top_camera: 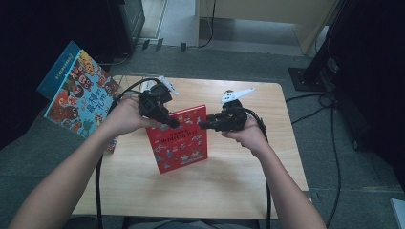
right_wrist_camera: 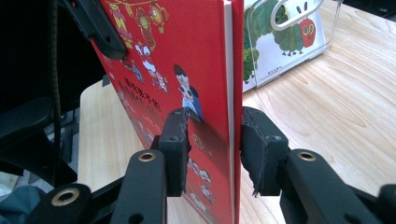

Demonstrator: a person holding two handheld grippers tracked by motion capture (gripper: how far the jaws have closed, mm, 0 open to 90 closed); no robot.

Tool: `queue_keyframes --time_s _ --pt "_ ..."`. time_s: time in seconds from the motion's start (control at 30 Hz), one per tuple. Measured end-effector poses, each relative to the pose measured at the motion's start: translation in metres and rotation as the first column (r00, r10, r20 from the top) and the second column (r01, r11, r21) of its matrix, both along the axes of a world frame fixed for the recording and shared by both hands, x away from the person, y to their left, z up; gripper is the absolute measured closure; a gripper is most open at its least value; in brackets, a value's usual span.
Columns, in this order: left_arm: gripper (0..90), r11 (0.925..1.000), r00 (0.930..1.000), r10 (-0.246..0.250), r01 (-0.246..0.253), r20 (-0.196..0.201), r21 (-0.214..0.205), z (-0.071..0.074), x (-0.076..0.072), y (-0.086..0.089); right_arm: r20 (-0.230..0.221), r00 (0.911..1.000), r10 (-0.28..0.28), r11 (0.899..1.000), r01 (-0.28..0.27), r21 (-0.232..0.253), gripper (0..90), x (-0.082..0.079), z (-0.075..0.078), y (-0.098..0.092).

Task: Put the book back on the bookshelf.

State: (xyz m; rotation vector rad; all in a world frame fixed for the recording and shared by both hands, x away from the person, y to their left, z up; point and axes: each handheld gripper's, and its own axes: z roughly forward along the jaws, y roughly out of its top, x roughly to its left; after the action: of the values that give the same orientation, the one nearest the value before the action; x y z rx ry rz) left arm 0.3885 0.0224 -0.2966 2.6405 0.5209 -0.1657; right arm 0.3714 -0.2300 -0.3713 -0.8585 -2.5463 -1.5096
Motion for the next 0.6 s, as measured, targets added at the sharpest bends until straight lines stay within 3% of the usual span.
queue_keyframes --time_s 0.13,0.2,0.3,0.43,0.6 --pt "77.0 0.994 0.9997 -0.021 0.022 -0.012 0.107 0.002 0.004 -0.019 0.01 0.9999 -0.006 1.0 0.006 0.011 62.5 -0.002 -0.002 -0.002" --pt "77.8 0.9904 0.9984 0.027 -0.02 -0.05 0.137 0.003 0.008 -0.023 0.026 0.9996 -0.011 1.0 0.011 0.003 59.5 -0.003 -0.005 -0.003" --pt "80.0 0.992 0.9954 0.04 -0.029 -0.087 0.123 0.003 0.01 -0.019 0.035 0.9989 -0.031 0.999 0.032 -0.035 58.4 -0.006 -0.011 -0.008" --pt "80.2 0.9907 0.993 0.078 -0.068 -0.088 0.118 0.007 0.012 -0.011 0.047 0.9967 -0.066 0.995 0.069 -0.076 57.7 -0.01 -0.024 -0.019" --pt "80.1 0.9849 0.9799 0.161 -0.151 -0.119 0.084 0.018 0.017 0.009 0.062 0.9915 -0.114 0.978 0.123 -0.168 55.3 -0.014 -0.048 -0.032"
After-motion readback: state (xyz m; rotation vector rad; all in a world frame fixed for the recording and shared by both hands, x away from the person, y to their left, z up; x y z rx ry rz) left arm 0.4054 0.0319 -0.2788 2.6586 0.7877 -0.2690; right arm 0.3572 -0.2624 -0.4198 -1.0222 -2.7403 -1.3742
